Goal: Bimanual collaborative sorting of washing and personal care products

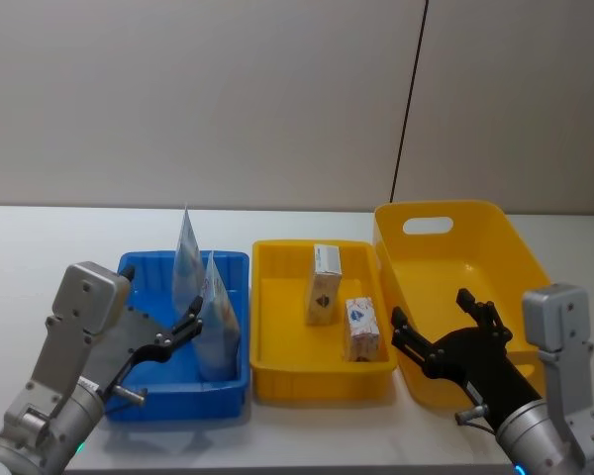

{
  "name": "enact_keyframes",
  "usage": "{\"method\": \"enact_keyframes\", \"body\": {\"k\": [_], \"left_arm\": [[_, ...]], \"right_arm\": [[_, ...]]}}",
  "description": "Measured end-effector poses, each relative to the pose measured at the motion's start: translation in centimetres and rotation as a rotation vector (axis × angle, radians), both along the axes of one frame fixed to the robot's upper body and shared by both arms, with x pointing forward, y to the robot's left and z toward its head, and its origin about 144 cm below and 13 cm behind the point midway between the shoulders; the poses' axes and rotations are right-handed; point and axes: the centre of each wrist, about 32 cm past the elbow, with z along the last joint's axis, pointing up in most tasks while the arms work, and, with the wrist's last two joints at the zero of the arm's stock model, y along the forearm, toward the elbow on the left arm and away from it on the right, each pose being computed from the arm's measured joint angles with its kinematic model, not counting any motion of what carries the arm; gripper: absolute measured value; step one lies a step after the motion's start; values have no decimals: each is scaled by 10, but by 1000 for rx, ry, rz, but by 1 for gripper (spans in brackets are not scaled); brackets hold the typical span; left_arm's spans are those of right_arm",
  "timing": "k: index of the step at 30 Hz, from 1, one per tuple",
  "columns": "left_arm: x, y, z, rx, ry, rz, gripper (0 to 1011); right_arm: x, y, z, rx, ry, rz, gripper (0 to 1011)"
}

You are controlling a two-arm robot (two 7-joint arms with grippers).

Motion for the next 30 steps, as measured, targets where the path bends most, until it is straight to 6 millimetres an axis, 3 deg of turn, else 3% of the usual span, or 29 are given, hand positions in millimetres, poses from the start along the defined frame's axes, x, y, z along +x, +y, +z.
{"method": "enact_keyframes", "body": {"k": [30], "left_arm": [[0,0,0,0,0,0,1001]], "right_arm": [[0,0,0,0,0,0,1003]]}}
